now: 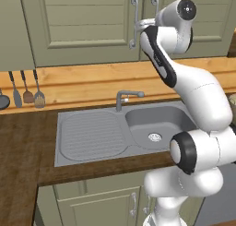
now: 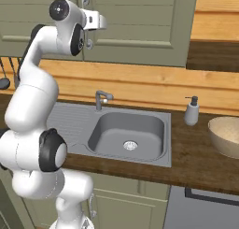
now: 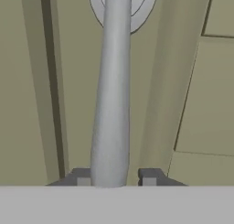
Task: Open the cabinet, pick up the bread from the cabinet and place it in the basket. Then move the basket to the dining counter.
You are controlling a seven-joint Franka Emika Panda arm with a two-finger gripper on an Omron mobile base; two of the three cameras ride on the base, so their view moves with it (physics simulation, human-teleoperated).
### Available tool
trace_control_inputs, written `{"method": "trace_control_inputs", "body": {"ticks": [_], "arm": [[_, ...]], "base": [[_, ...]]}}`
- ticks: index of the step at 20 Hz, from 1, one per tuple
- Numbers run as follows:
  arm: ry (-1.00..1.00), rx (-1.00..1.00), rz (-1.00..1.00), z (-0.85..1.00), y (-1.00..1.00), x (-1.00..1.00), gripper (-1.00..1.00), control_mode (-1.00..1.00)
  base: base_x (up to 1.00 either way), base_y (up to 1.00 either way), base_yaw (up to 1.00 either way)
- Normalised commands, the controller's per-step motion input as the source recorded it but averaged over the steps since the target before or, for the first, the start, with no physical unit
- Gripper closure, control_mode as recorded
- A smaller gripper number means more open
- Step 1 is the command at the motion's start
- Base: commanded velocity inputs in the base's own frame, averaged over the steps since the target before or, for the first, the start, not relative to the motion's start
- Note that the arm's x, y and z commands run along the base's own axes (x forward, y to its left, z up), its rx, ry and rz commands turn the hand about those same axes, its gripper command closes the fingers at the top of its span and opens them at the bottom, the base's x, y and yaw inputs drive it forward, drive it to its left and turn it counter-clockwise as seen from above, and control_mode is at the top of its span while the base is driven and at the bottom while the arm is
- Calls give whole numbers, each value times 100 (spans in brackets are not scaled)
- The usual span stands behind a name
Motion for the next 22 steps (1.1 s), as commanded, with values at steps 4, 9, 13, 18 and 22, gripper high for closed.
{"method": "trace_control_inputs", "body": {"ticks": [4, 9, 13, 18, 22], "arm": [[3, 0, 0, -22, -39, 1, 100, -100], [6, 1, 0, -4, -97, -39, 100, -100], [-1, 9, 0, 0, -100, -84, 100, -100], [-18, 11, 3, 0, -100, -100, 100, -100], [-3, 5, 0, 7, -100, -97, 100, -100]], "base": [[0, 0, 0], [0, 0, 0], [0, 0, 0], [0, 0, 0], [0, 0, 0]]}}
